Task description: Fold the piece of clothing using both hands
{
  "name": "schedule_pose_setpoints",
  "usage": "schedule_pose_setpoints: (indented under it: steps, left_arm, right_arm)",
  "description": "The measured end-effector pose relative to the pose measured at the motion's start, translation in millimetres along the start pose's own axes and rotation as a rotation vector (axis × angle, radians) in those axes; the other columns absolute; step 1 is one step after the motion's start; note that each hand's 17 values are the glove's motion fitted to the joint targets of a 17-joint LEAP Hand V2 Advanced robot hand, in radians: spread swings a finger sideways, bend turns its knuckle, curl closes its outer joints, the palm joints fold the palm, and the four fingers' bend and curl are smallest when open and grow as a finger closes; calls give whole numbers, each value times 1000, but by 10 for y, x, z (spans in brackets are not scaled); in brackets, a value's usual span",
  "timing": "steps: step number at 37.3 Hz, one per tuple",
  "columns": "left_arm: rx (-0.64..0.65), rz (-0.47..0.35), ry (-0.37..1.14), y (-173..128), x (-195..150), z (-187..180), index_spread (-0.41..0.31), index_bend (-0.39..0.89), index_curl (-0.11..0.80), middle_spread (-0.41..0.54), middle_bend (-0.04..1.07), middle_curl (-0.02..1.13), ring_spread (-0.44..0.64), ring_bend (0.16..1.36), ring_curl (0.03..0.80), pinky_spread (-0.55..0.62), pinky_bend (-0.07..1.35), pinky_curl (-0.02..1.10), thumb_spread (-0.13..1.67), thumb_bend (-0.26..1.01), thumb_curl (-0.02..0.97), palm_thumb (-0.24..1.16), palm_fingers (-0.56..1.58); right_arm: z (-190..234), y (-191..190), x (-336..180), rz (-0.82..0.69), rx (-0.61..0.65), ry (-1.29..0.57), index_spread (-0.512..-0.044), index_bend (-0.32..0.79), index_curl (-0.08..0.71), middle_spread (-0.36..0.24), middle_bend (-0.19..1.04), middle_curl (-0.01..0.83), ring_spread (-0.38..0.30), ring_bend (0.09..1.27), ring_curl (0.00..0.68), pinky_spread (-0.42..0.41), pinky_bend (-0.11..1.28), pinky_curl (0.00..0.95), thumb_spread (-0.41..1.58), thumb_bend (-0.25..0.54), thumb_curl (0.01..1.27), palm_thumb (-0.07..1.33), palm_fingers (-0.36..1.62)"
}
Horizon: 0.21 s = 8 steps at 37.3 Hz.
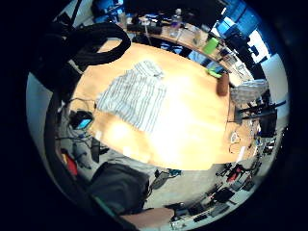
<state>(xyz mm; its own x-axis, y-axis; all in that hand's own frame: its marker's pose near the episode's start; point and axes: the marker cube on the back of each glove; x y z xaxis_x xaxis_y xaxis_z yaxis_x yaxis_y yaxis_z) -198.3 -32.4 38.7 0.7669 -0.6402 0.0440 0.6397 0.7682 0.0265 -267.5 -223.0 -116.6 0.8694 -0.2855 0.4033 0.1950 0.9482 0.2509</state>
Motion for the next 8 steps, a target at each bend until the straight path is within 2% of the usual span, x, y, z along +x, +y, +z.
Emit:
schedule_pose_setpoints:
  steps: [8]
  left_arm:
    - [18, 53, -13, -85, 277, -53, -111, 190, 434, 84, 127, 227, 150, 520, 315, 122, 392, 355, 1351, -9, 195, 171, 424]
  right_arm:
    - [-133, 132, 430, 70, 7, 60, -287, 87, 154, -30, 190, 398, -103, 655, 409, -47, 749, 363, 1042, -15, 595, 994, 646]
